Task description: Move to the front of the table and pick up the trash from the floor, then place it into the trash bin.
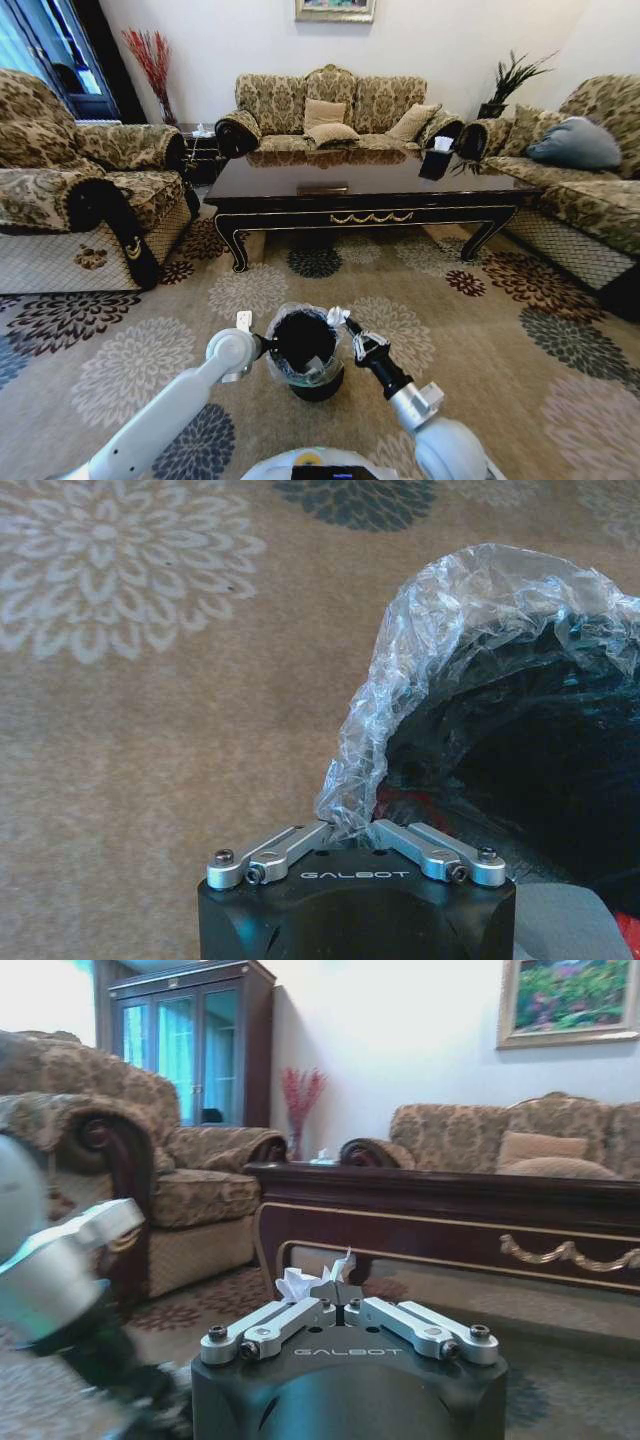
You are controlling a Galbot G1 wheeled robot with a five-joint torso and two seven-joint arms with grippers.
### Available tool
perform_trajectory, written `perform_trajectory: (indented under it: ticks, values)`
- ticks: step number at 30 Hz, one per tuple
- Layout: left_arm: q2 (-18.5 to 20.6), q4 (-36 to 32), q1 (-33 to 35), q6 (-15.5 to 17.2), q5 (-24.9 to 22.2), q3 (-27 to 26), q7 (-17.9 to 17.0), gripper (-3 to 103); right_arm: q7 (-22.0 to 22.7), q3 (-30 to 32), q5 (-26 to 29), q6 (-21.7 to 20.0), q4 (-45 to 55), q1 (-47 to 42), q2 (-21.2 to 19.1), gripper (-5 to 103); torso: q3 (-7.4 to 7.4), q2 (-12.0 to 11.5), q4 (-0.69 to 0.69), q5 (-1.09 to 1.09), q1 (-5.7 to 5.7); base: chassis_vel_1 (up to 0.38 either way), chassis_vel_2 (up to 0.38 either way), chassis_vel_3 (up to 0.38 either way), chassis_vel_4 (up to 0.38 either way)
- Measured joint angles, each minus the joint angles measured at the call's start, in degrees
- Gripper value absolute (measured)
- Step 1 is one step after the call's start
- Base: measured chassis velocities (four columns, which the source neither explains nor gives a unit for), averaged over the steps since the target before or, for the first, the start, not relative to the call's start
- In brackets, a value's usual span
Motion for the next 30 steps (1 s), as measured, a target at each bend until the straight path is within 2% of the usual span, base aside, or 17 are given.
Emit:
perform_trajectory:
  ticks: [2,8,11,14,17,18,20,21,23,24,26,27,29,30]
  values:
    - [-0.73,0.08,-0.28,0.0,0.07,0.51,-0.07,0,-0.33,-1.22,-1.93,0.47,-0.72,-0.78,0.44,0,0.0,0.0,-0.01,0.01,0.0,0.0,0.0,0.0,0.0]
    - [-0.84,0.08,-0.23,0.0,0.13,0.7,-0.09,0,-0.31,-2.01,-2.98,0.61,-1.56,-1.27,0.84,-3,0.0,0.0,0.0,0.01,0.0,0.0,0.0,0.0,0.0]
    - [-0.59,0.08,0.32,0.0,0.13,0.32,-0.1,0,-0.17,-2.08,-3.01,0.51,-2.05,-1.04,0.85,12,0.0,0.0,0.01,0.01,0.0,0.0,0.0,0.0,0.0]
    - [-0.59,-0.06,0.75,0.0,0.16,-0.06,-0.1,0,-0.05,-2.05,-2.97,0.35,-2.32,-0.88,0.73,18,0.0,0.0,0.01,0.01,0.0,0.0,0.0,0.0,0.0]
    - [-0.67,-0.34,1.45,0.0,0.22,-0.43,-0.1,0,0.02,-2.07,-2.94,0.22,-2.6,-0.83,0.76,33,0.0,0.0,0.0,0.01,0.0,0.0,0.0,0.0,0.0]
    - [-0.67,-0.34,1.45,0.0,0.22,-0.43,-0.1,0,0.02,-2.07,-2.94,0.22,-2.6,-0.83,0.76,33,0.0,0.0,0.0,0.01,0.0,0.0,0.0,0.0,0.0]
    - [-0.59,-0.41,1.95,0.0,0.43,-0.92,-0.1,0,0.03,-2.15,-2.94,0.2,-2.72,-0.88,0.99,45,0.0,0.0,0.0,0.01,0.0,0.0,0.0,0.0,0.0]
    - [-0.45,-0.5,2.23,0.0,0.52,-1.27,-0.1,0,0.04,-2.16,-2.95,0.2,-2.76,-0.93,1.11,45,0.0,0.0,0.0,0.01,0.0,0.0,0.0,0.0,0.0]
    - [0.34,-0.9,3.08,0.0,0.64,-2.4,-0.1,0,0.08,-2.18,-2.98,0.2,-2.81,-1.12,1.4,56,0.0,0.0,-0.01,0.01,0.0,0.0,0.0,0.0,0.0]
    - [0.34,-0.9,3.08,0.0,0.64,-2.4,-0.1,0,0.08,-2.18,-2.98,0.2,-2.81,-1.12,1.4,56,0.0,0.0,-0.01,0.01,0.0,0.0,0.0,0.0,0.0]
    - [1.47,-1.49,3.99,0.0,0.64,-3.69,-0.1,0,0.13,-2.18,-2.99,0.21,-2.82,-1.27,1.56,67,0.0,0.0,0.0,0.0,0.0,0.0,0.0,0.0,0.0]
    - [1.96,-1.79,4.37,0.0,0.63,-4.28,-0.1,0,0.14,-2.19,-3.0,0.22,-2.82,-1.31,1.58,67,0.0,0.0,0.0,0.01,0.0,0.0,0.0,0.0,0.0]
    - [3.29,-2.45,5.39,0.0,0.65,-5.74,-0.16,0,0.15,-2.18,-3.02,0.24,-2.82,-1.29,1.57,79,0.0,0.0,0.0,0.0,0.0,0.0,0.0,0.0,0.0]
    - [3.29,-2.45,5.39,0.0,0.65,-5.74,-0.16,0,0.15,-2.18,-3.02,0.24,-2.82,-1.29,1.57,79,0.0,0.0,0.0,0.0,0.0,0.0,0.0,0.0,0.0]
